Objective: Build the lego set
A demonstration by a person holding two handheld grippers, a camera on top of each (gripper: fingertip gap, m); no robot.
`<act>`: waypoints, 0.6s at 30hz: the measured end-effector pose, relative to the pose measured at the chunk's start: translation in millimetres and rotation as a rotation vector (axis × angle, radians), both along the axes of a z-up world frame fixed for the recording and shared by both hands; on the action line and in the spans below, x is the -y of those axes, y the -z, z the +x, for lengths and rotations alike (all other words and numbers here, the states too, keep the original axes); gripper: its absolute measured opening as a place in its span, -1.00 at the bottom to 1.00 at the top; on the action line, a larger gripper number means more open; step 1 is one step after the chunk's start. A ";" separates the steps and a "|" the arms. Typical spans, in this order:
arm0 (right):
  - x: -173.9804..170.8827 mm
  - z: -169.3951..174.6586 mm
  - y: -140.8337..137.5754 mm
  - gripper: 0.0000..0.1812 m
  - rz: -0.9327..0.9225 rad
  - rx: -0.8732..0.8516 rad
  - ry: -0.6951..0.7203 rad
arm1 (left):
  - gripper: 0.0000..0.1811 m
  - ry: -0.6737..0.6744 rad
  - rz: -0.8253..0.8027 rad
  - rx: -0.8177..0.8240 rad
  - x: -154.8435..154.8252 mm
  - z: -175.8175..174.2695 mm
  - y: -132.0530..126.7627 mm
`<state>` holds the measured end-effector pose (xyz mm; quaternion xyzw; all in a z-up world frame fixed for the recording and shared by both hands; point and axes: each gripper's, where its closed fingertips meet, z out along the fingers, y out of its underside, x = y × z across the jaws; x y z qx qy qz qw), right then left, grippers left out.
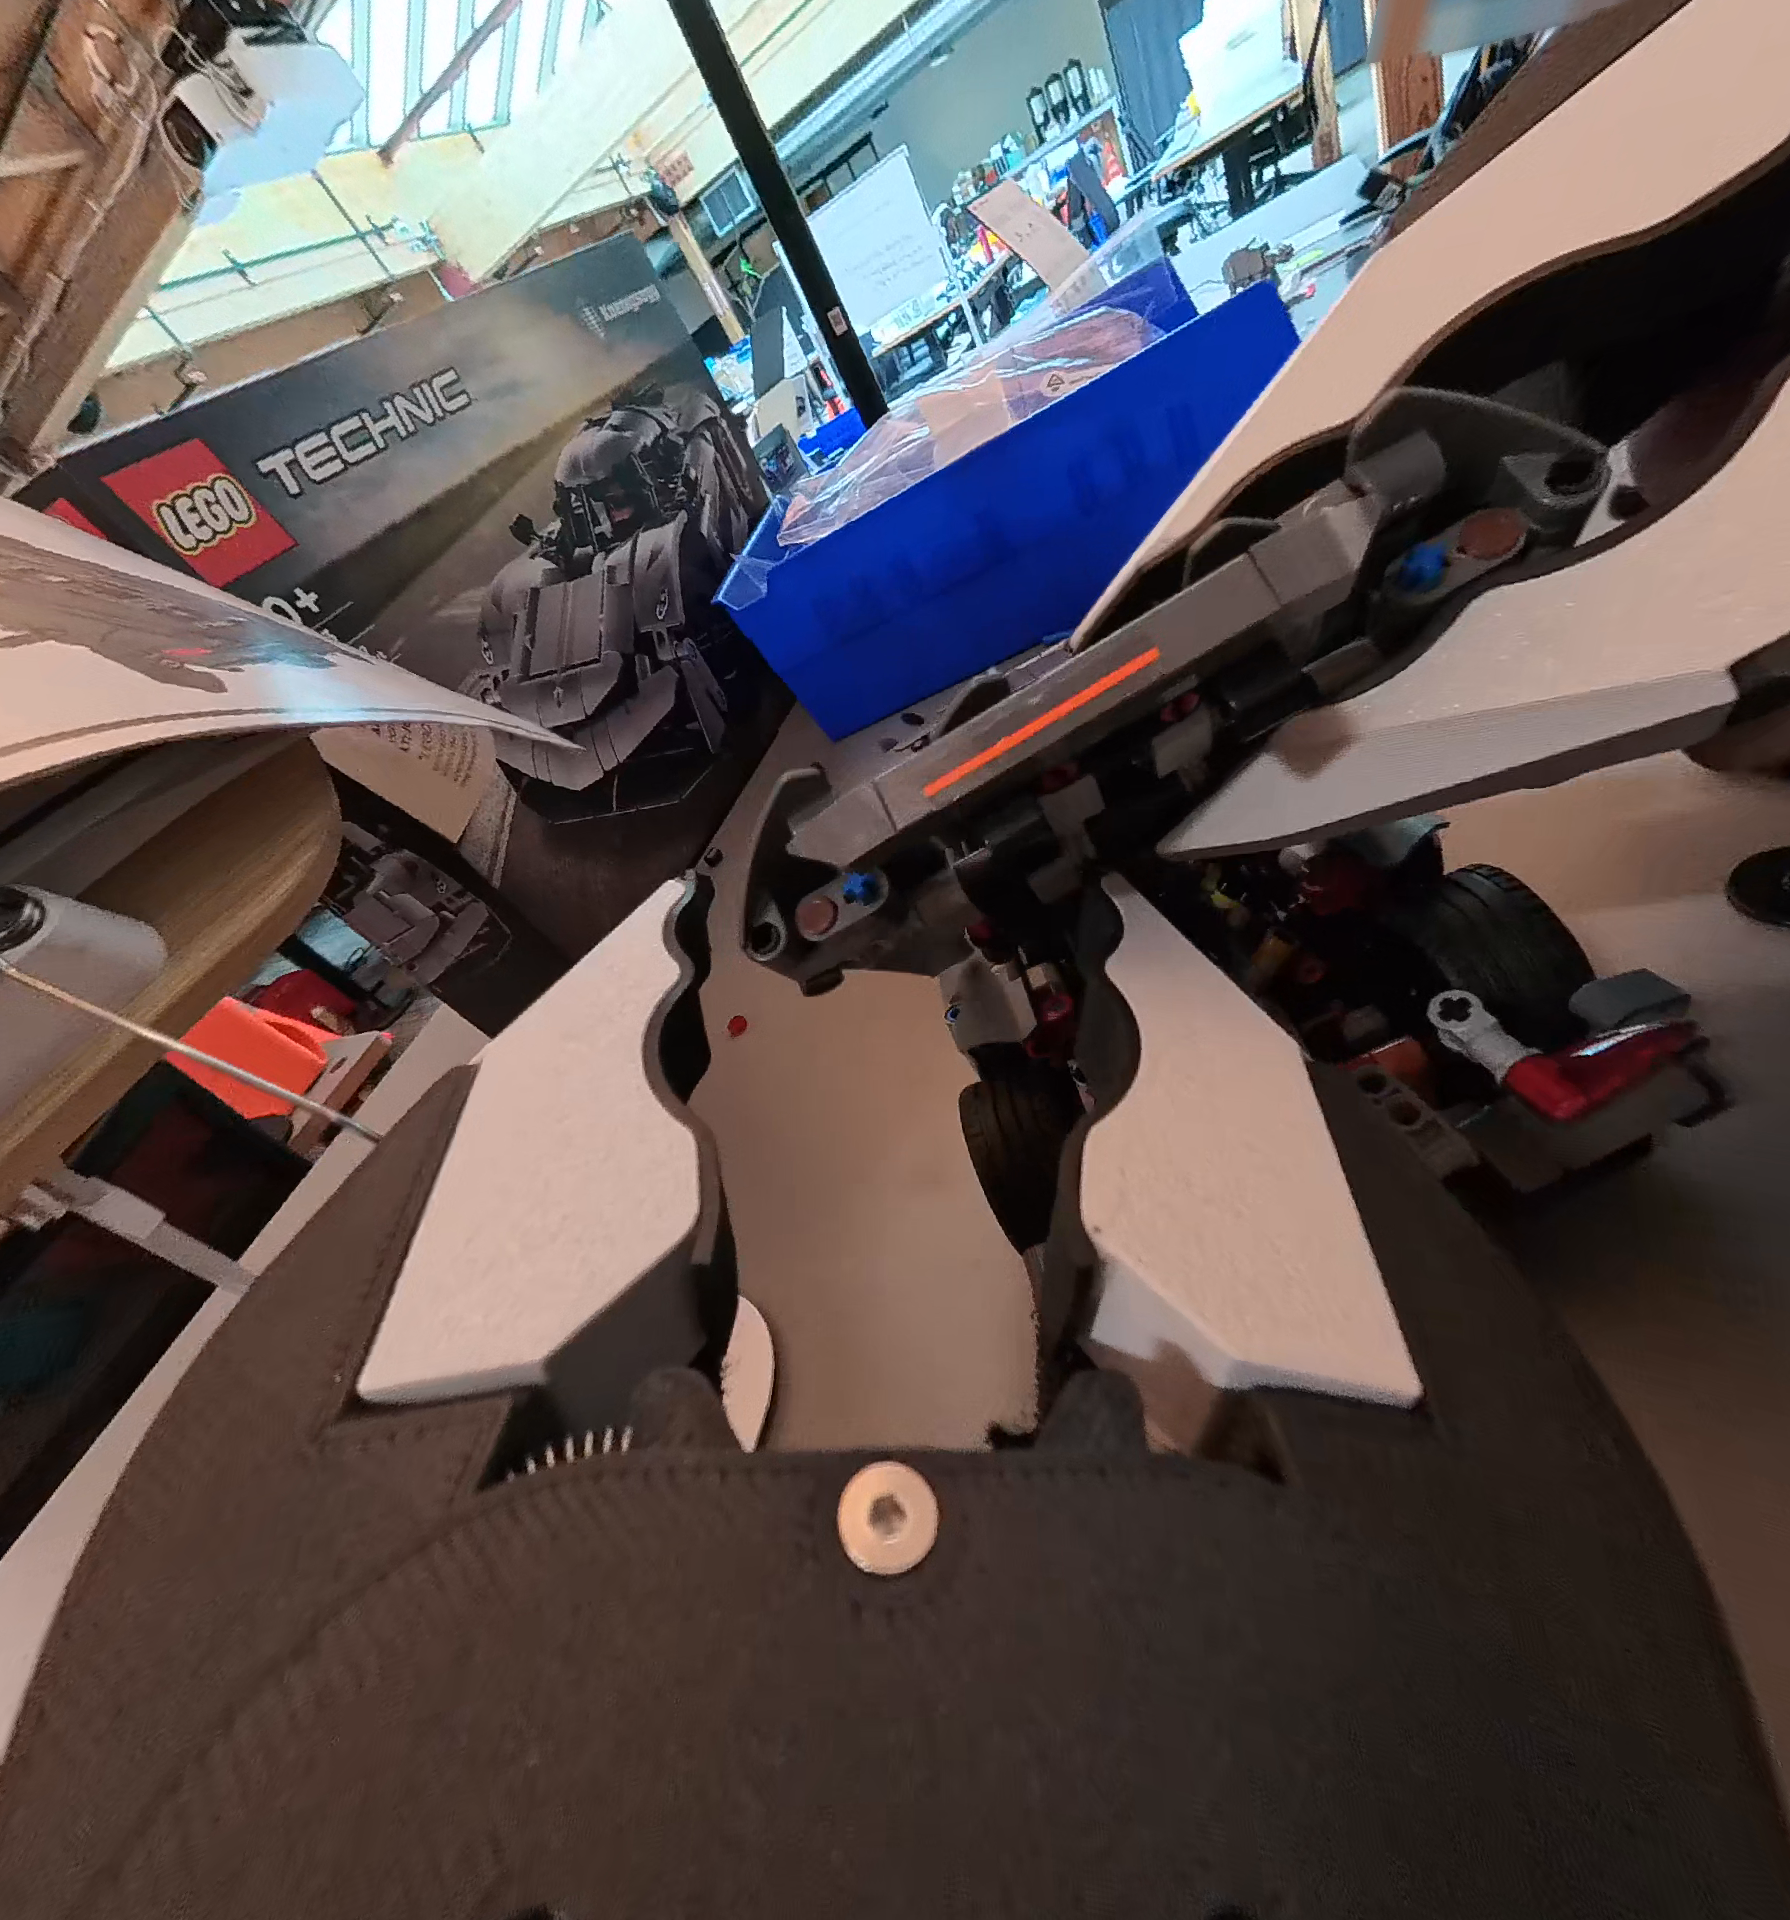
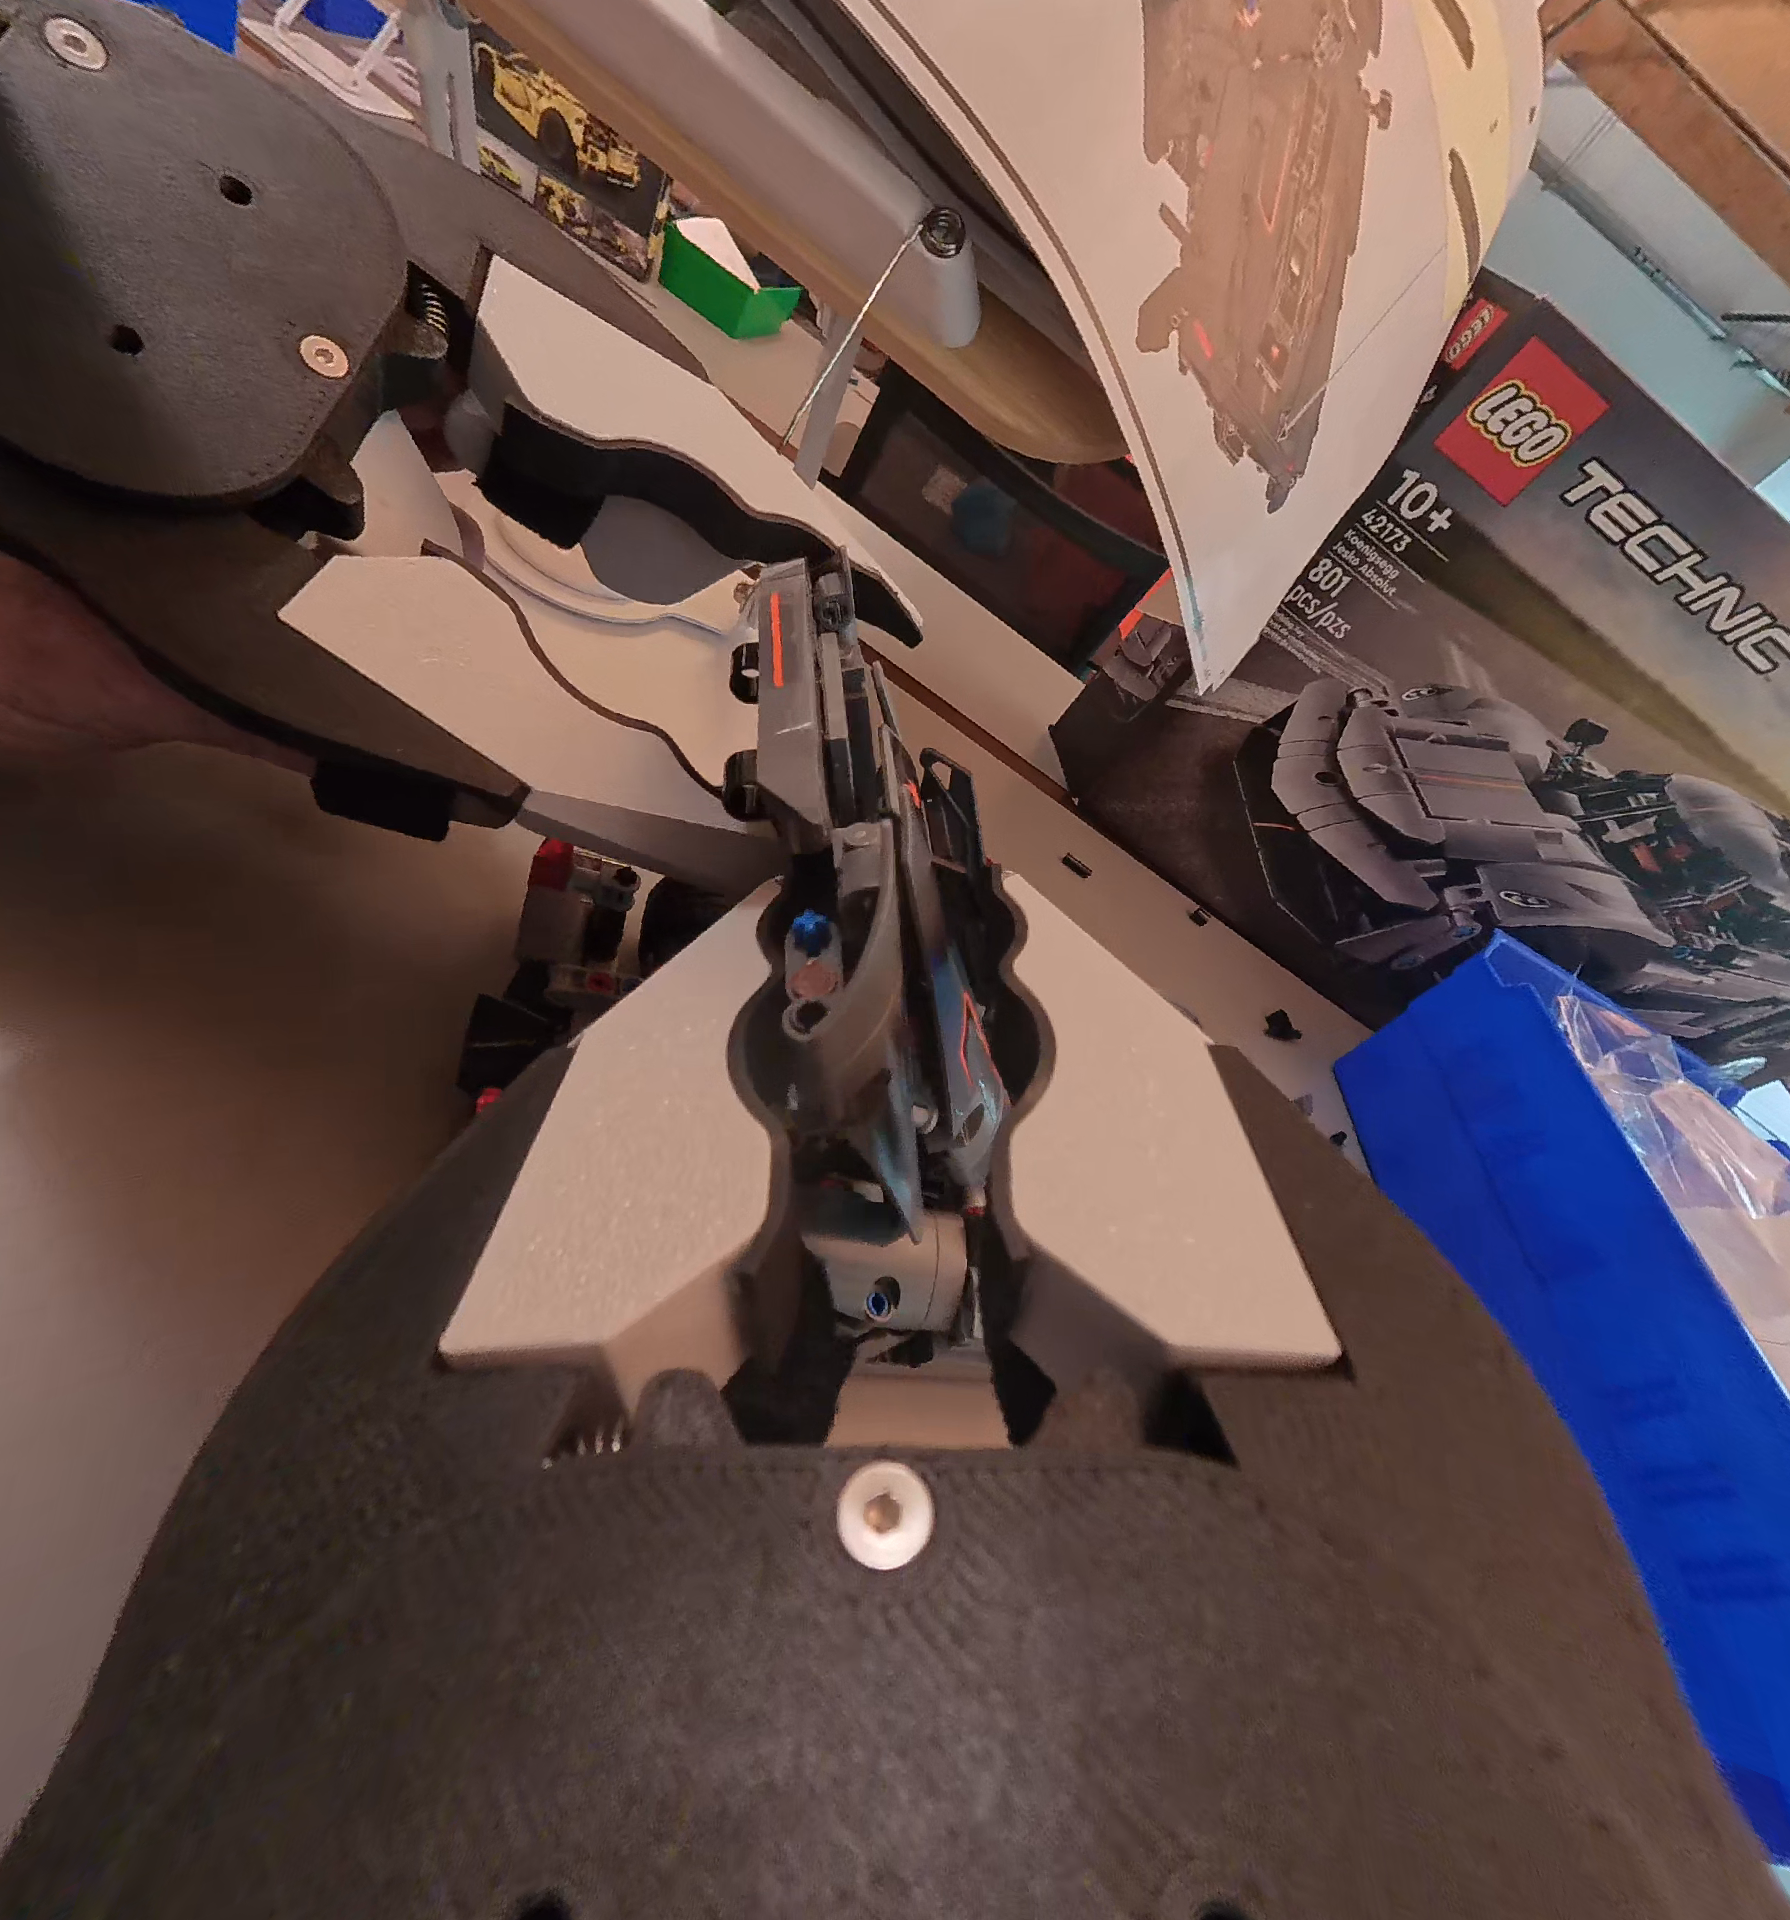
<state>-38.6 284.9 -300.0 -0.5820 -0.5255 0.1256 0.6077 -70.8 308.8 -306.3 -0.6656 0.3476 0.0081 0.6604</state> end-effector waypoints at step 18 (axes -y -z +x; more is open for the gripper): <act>1.2 -0.6 0.0 -0.65 0.067 0.045 0.005 | -0.24 -0.004 0.021 -0.054 2.4 1.6 1.6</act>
